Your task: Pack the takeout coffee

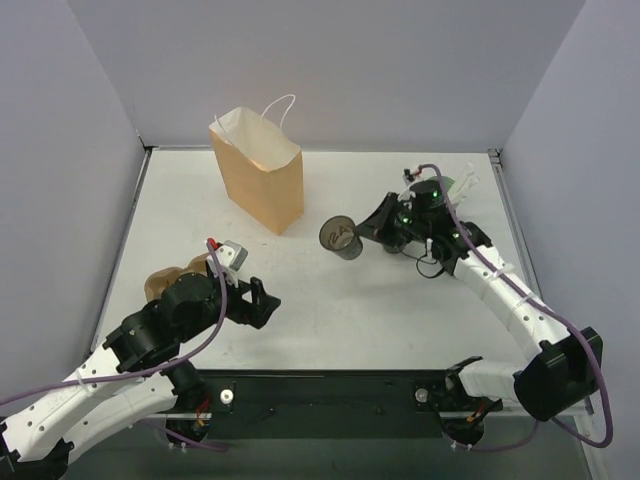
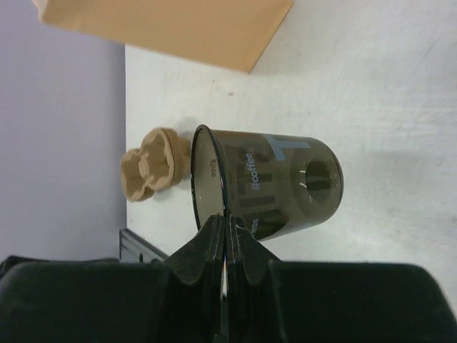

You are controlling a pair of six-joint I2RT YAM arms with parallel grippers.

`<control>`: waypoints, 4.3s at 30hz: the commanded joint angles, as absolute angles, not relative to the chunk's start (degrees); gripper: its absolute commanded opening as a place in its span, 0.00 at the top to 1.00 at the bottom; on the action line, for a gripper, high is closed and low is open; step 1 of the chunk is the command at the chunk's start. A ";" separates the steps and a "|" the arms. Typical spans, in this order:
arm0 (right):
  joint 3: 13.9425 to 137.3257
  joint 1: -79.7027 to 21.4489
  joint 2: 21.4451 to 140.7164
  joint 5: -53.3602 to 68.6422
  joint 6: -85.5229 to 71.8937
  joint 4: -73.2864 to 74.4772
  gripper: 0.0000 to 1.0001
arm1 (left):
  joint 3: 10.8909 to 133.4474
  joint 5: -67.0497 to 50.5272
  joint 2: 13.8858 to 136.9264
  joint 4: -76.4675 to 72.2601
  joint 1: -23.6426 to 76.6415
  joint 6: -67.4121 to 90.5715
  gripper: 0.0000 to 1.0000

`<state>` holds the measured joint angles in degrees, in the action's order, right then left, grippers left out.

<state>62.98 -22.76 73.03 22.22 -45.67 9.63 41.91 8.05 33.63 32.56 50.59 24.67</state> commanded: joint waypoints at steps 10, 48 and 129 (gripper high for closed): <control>40.27 -38.58 69.17 21.89 -59.32 -10.54 1.00 | 43.51 10.11 32.52 31.99 50.98 24.79 0.07; 57.04 -19.71 57.46 -26.28 -39.12 36.65 0.59 | 43.68 9.67 32.87 32.43 51.59 24.96 0.08; 53.00 10.46 75.07 -4.49 -38.32 21.18 0.92 | 43.42 8.79 31.90 31.81 53.09 24.08 0.08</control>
<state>51.90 10.20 80.27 -6.59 -38.72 17.63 41.93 8.58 31.68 33.23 52.84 24.80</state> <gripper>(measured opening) 0.114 0.925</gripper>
